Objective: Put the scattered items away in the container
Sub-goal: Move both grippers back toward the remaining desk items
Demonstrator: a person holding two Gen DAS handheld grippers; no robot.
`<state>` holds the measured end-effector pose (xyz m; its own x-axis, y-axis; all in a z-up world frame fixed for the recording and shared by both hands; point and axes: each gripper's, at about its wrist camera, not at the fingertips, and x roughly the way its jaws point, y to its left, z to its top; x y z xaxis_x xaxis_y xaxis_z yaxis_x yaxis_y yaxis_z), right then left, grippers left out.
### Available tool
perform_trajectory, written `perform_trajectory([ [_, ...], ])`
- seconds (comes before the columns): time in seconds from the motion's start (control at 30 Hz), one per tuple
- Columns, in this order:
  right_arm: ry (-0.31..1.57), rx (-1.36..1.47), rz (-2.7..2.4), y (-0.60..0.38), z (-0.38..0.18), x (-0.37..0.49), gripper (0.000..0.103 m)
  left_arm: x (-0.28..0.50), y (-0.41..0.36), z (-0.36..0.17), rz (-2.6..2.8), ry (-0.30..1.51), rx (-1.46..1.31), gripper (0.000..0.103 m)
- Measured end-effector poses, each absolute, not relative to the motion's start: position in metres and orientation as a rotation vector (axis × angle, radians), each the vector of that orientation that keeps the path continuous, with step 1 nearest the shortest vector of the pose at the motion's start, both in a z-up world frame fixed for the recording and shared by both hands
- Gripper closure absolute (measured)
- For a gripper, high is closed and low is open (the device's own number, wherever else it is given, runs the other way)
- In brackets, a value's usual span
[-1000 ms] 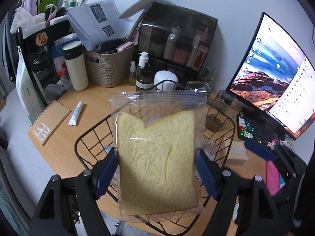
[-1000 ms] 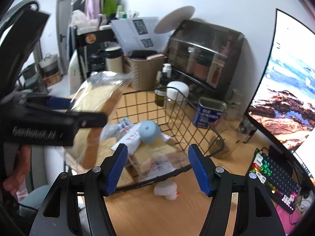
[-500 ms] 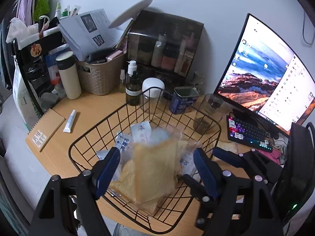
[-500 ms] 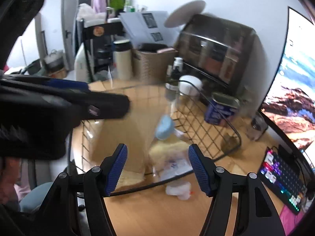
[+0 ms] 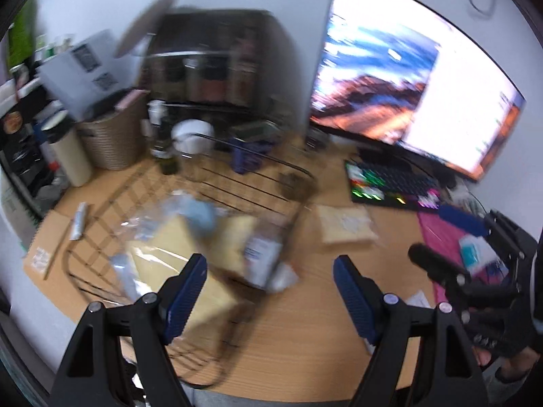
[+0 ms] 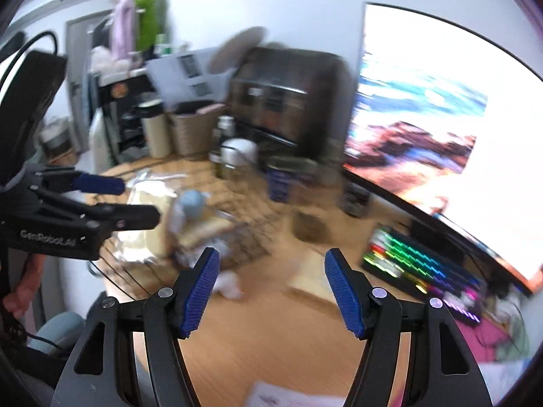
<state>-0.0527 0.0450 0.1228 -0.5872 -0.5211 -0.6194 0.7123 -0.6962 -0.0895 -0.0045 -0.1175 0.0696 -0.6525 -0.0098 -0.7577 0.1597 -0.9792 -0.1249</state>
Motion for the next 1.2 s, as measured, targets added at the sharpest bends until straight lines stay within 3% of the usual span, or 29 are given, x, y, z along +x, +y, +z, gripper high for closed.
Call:
perform_trajectory([
  [0.47, 0.353, 0.904, -2.298, 0.127, 0.072, -0.079, 0.038, -0.051, -0.022, 0.031, -2.810, 0.109, 1.485, 0.023],
  [0.93, 0.318, 0.991, -2.293, 0.138, 0.047, -0.118, 0.037, -0.109, -0.069, 0.015, -2.733, 0.240, 1.459, 0.023],
  [1.2, 0.309, 1.019, -2.265, 0.128, 0.035, -0.133, 0.037, -0.127, -0.077, 0.017, -2.740, 0.213, 1.392, 0.023],
])
